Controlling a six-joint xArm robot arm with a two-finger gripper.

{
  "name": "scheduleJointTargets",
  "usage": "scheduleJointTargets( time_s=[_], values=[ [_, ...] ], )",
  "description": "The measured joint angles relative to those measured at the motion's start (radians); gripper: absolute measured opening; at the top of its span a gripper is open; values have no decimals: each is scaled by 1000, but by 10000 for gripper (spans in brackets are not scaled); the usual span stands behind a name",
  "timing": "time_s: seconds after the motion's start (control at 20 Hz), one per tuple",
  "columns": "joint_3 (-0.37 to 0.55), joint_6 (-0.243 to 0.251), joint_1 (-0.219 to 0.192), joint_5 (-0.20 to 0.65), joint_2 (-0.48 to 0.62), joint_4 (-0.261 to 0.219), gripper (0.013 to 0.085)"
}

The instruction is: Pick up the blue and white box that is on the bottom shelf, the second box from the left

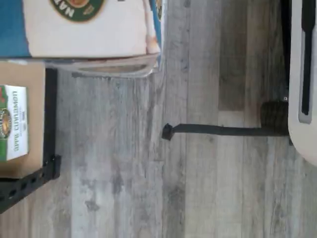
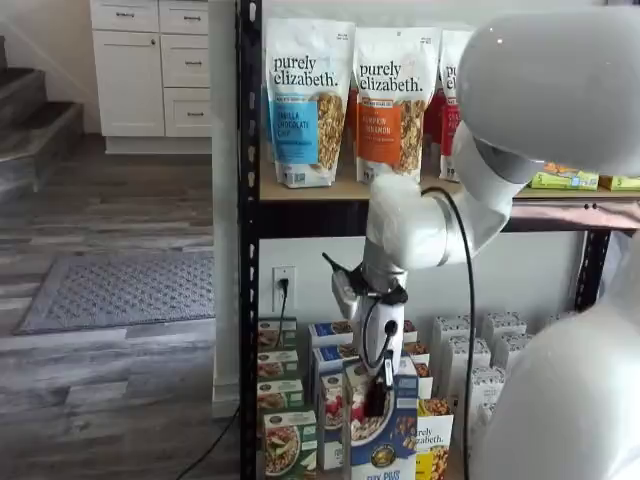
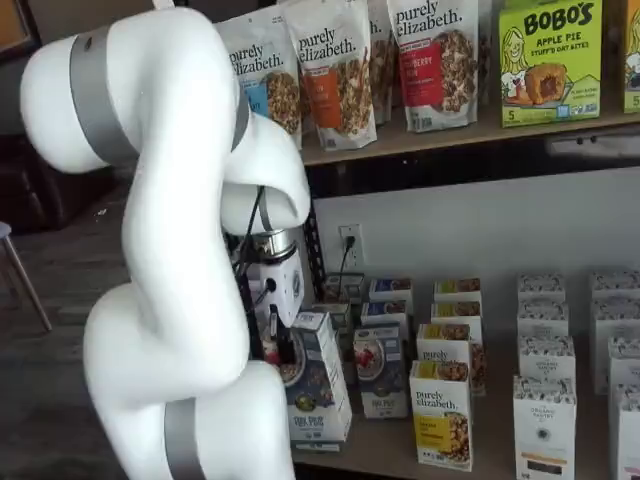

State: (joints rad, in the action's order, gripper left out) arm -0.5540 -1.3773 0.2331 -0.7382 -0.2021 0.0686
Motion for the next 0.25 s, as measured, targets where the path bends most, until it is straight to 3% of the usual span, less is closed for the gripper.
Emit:
scheduleJointTargets(
  time_s=[0.25],
  values=[
    [-4, 2, -1, -64, -70, 3, 450]
  ],
)
